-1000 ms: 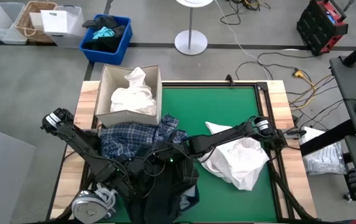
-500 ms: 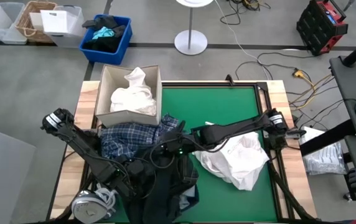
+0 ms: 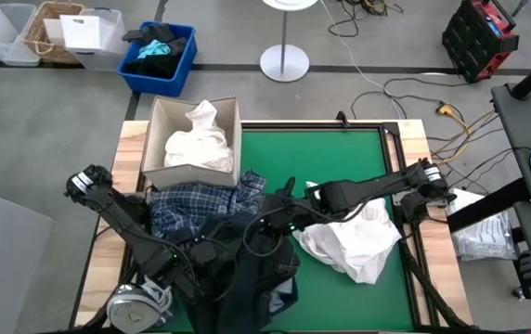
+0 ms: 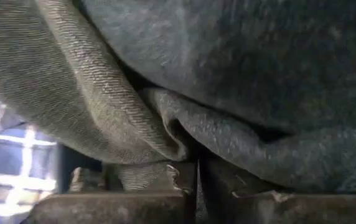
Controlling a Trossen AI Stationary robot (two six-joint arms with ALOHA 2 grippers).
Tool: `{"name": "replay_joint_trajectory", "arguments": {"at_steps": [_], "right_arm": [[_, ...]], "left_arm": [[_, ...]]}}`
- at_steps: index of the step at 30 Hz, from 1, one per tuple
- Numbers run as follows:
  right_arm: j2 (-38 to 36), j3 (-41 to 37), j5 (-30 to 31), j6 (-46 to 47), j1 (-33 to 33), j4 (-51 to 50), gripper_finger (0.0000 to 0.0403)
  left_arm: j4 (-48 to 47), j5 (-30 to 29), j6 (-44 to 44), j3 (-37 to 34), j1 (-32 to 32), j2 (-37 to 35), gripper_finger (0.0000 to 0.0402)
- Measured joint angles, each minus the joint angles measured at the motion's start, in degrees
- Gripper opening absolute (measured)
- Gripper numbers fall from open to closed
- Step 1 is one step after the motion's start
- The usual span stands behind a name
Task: Sort clothes
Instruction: Put the blue pants into the blue laundry organizer, then put the white shirt into the white laundry organizer
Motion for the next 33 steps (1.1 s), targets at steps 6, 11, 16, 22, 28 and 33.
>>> {"name": "replay_joint_trajectory", "arguments": {"at_steps": [6, 11, 16, 22, 28, 33], "right_arm": [[-4.65, 0.07, 2.16, 2.41, 0.21, -6.41, 0.0012], [-7.72, -0.24, 3.06, 7.52, 0.44, -19.16, 0.0012], [-8.4, -5.42, 3.19, 11.9, 3.62, -24.89, 0.0012], [-8.57, -18.19, 3.02, 19.95, 11.07, -19.61, 0.0012], [-8.56, -30.07, 2.99, 26.95, 19.19, 2.2, 0.0012], [-6.99, -33.4, 4.25, 27.67, 23.39, 15.65, 0.0012]], "left_arm": [[-5.46, -0.65, -0.14, 5.08, 0.0, -0.06, 0.0], [-7.65, -0.76, -0.1, 7.95, -0.04, -0.12, 0.0], [-8.34, -0.95, -0.07, 9.33, -0.04, -0.17, 0.0], [-10.11, -1.1, -0.09, 10.8, -0.09, -0.28, 0.0], [-11.08, -2.19, -0.11, 14.69, -0.09, -0.28, 0.0], [-11.28, -6.89, -0.1, 19.59, -0.11, -0.28, 0.0]]}}
